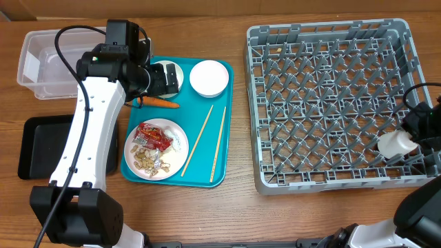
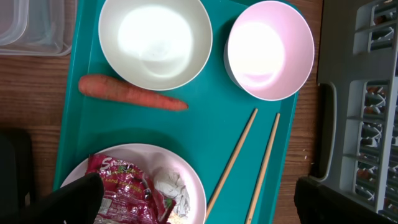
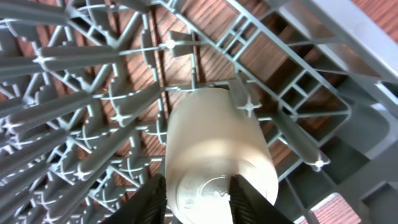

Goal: Sort waste into correct bins and load items into the dishwasher
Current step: 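Raise the right gripper and move it over the rack center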

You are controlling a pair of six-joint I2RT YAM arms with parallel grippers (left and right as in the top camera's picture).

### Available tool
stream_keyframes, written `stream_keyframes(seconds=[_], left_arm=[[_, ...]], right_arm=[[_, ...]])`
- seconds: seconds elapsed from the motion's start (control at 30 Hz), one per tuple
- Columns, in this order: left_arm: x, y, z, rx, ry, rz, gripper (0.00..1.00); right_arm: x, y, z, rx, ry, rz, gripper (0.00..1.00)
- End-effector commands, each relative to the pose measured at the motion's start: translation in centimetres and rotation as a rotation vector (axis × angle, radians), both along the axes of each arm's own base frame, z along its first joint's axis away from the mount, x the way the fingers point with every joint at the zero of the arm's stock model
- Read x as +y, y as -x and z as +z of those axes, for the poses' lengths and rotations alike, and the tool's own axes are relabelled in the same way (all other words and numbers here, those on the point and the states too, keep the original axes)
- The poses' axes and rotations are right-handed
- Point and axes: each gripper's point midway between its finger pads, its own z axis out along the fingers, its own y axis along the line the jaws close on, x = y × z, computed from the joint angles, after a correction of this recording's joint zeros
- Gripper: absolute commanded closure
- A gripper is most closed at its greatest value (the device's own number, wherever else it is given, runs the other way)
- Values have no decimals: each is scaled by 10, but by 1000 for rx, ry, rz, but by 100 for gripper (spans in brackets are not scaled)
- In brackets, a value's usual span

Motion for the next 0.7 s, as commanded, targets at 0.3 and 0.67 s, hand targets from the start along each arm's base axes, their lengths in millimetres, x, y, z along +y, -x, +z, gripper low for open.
stream_keyframes(seconds=[0.3, 0.67], left_arm=[[-1, -2, 12, -35, 0, 10, 0], [0, -7, 14, -56, -5, 13, 0]], right_arm=[[18, -3, 31, -122, -12, 54, 40], [124, -44, 89, -469, -220, 507, 37]])
